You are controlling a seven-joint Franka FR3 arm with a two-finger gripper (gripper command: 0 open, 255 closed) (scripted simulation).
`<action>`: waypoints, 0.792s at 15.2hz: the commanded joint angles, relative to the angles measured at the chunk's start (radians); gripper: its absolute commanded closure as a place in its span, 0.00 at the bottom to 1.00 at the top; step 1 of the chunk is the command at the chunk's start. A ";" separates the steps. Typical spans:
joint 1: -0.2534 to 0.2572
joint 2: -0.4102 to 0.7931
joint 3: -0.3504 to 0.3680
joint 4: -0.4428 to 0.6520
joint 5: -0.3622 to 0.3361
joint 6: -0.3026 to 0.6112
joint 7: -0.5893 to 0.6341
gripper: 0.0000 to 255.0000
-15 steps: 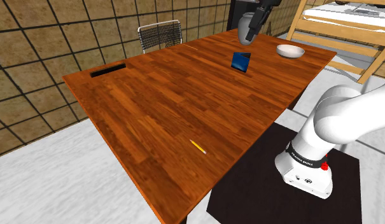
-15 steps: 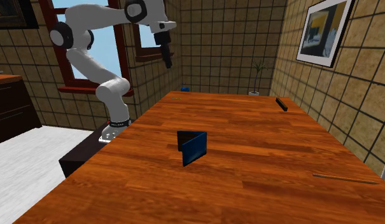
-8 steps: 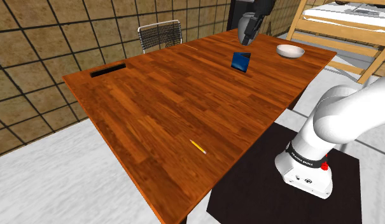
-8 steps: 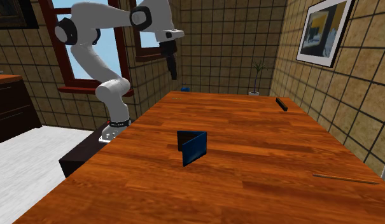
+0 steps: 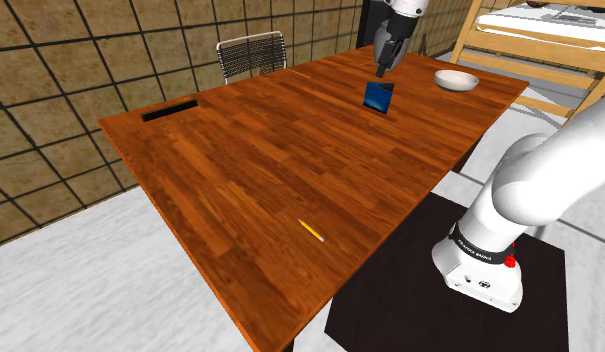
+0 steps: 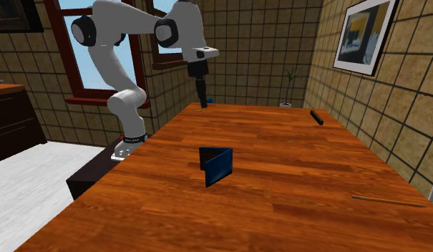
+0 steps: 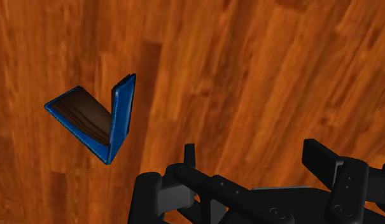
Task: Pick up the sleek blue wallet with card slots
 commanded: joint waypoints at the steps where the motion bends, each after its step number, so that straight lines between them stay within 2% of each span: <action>1: 0.002 0.060 -0.031 0.036 0.011 0.019 -0.042 0.00; 7: -0.002 0.285 -0.127 0.169 0.096 0.080 -0.195 0.00; 12: -0.040 0.495 -0.173 0.319 0.211 0.097 -0.333 0.00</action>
